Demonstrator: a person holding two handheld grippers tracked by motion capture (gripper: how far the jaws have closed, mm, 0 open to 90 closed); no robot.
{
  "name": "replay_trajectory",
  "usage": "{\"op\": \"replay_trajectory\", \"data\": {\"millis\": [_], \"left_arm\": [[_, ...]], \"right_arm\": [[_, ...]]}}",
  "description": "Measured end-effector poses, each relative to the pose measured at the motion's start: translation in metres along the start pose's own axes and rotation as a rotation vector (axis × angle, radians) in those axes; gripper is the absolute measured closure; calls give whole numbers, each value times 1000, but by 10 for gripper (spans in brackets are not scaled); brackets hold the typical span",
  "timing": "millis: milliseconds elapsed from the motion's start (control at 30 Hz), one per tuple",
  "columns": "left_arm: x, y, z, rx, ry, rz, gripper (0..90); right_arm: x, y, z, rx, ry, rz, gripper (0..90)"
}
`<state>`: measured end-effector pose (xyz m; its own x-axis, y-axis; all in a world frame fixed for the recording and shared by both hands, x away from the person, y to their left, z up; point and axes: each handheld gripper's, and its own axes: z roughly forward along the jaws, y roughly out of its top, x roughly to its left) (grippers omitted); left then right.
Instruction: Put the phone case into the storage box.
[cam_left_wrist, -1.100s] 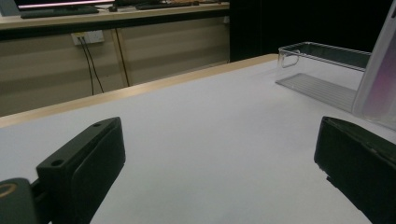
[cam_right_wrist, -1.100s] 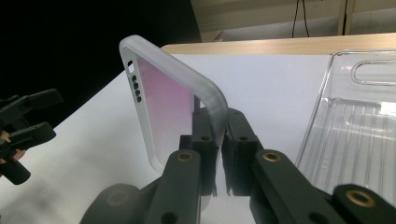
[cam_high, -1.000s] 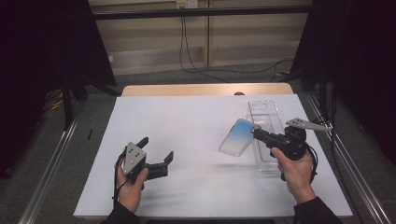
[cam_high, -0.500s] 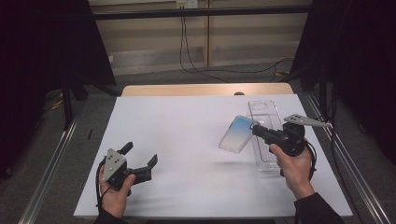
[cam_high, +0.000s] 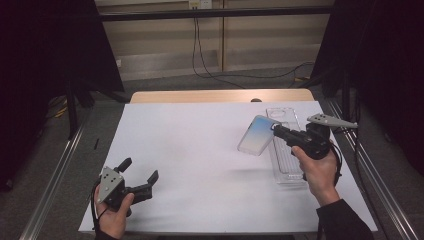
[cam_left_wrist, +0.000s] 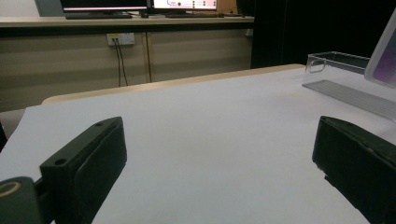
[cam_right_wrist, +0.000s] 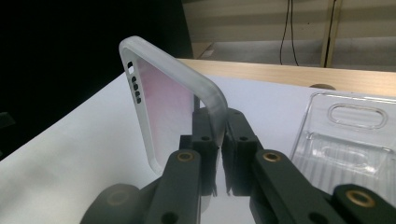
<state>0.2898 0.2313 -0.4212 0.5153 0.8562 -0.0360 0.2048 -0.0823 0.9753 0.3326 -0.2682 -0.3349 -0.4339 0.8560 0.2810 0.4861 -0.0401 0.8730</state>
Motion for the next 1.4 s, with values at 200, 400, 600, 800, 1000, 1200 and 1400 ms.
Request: {"op": "replay_trajectory", "data": {"millis": [200,400,600,800,1000,1200,1400], "left_arm": [[2,-5,1,17,-9,11,30],[4,-6,1,17,-2,2,34],[2,-5,2,6,-29,7,32],[3,-6,2,15,-23,5,33],[3,-7,2,22,-10,1,31],[7,-9,3,24,1,-6,28],[7,-9,3,25,6,-1,28]], "right_arm": [[-5,6,-3,-17,-17,-4,847],[-12,14,-7,-35,-34,-1,847],[-19,19,-10,-40,-54,-6,847],[-26,21,-11,-48,-79,-7,847],[-36,29,-16,-61,-116,-32,847],[-43,34,-18,-64,-148,-53,847],[-54,39,-17,-66,-196,-77,847]]}}
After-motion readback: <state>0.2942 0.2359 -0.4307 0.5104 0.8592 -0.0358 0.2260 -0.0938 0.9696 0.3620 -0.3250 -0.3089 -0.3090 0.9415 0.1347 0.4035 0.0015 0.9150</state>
